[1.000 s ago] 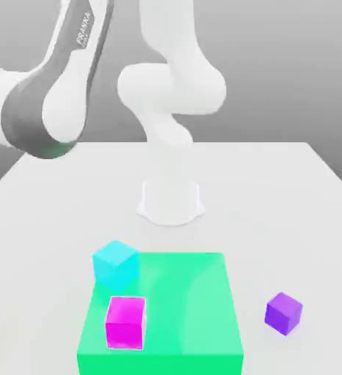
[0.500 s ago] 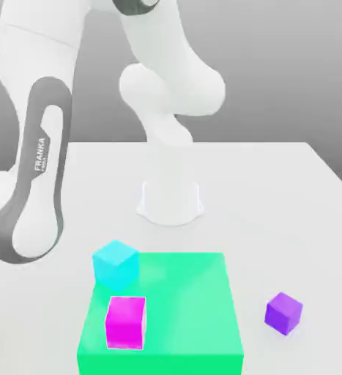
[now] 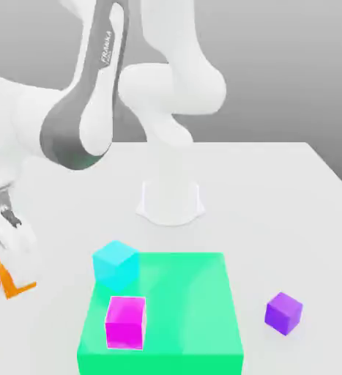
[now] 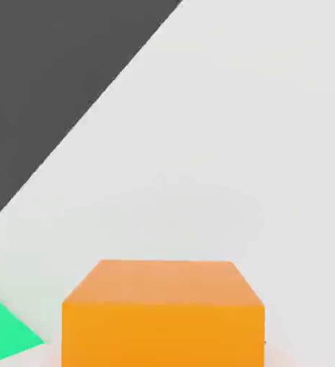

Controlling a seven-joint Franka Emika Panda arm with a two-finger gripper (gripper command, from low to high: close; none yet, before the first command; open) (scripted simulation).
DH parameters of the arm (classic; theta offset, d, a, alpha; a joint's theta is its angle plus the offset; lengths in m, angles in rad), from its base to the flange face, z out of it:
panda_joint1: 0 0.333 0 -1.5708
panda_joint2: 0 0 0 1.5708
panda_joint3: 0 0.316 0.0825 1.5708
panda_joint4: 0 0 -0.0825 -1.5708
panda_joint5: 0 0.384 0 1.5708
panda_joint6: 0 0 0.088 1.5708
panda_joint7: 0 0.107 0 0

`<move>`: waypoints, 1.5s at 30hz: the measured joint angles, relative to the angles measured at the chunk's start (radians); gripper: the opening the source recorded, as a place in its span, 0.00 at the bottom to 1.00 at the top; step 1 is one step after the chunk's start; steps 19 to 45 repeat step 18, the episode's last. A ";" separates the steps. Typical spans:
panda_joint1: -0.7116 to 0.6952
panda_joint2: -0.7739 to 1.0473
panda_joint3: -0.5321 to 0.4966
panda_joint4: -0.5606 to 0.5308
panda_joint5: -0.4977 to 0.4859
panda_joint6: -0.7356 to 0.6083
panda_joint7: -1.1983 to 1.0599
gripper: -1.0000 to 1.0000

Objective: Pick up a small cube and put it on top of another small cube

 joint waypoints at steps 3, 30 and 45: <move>0.043 -0.109 0.014 -0.060 -0.034 -0.046 -0.073 0.00; 0.118 -0.238 0.072 -0.261 -0.097 0.031 -0.272 1.00; 0.118 -0.238 0.072 -0.261 -0.097 0.031 -0.272 1.00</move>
